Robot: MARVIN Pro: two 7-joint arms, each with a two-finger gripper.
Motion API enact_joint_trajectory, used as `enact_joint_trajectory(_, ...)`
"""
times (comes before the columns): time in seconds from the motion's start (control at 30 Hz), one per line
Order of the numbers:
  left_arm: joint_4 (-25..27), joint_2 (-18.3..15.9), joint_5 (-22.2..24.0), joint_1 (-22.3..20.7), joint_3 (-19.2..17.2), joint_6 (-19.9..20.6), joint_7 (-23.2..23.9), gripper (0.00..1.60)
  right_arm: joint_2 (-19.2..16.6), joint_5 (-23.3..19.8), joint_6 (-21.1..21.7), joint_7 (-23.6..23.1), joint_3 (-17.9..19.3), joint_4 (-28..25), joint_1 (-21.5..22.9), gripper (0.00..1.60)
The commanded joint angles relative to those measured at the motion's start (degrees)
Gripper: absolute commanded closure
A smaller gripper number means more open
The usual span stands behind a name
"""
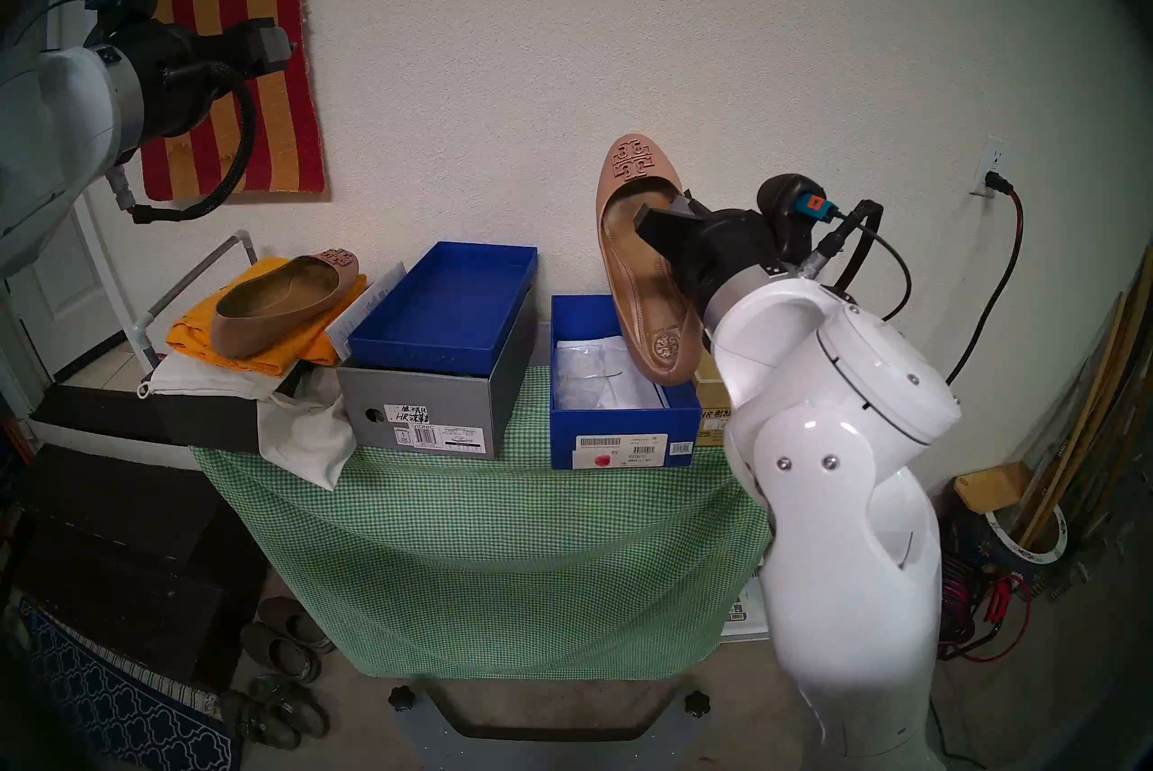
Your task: Put shoes into shoe box
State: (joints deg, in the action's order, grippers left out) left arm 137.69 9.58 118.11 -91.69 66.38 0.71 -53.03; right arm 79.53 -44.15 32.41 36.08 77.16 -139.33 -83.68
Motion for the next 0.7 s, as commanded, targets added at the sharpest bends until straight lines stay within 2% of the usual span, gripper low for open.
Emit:
enact_joint_trajectory(0.0, 0.1, -2.0, -0.4, -4.6, 2.2, 1.3, 0.7, 0.00, 1.3, 1.5, -3.0, 0.7, -0.8, -0.7, -0.8, 1.60)
enact_joint_trajectory(0.17, 0.2, -2.6, -0.6, -6.9, 4.3, 2.1, 1.2, 0.00, 0.1, 1.5, -3.1, 0.2, 1.6, 1.7, 0.3, 1.60)
enact_joint_trajectory(0.3, 0.2, -3.0, -0.8, -7.4, 4.7, 2.5, 1.3, 0.00, 0.2, 0.3, -1.9, -1.4, 4.1, 4.0, 5.6, 1.60)
enact_joint_trajectory(0.4, 0.2, -3.2, -0.9, -7.1, 4.5, 2.5, 1.4, 0.00, 0.7, 1.0, -2.9, -3.5, 6.6, 3.0, 7.0, 1.60)
enact_joint_trajectory(0.43, 0.2, -3.3, -1.0, -7.1, 4.5, 2.6, 1.4, 0.00, 0.7, 1.1, -3.4, -4.4, 7.5, 2.1, 6.3, 1.60)
enact_joint_trajectory(0.47, 0.2, -3.4, -1.0, -7.2, 4.6, 2.6, 1.5, 0.00, 0.6, 0.7, -3.3, -4.5, 8.0, 2.5, 8.0, 1.60)
enact_joint_trajectory(0.67, 0.2, -3.6, -1.1, -7.8, 5.0, 3.1, 1.7, 0.00, -0.1, -0.6, -2.2, -5.7, 11.9, 0.3, 11.1, 1.60)
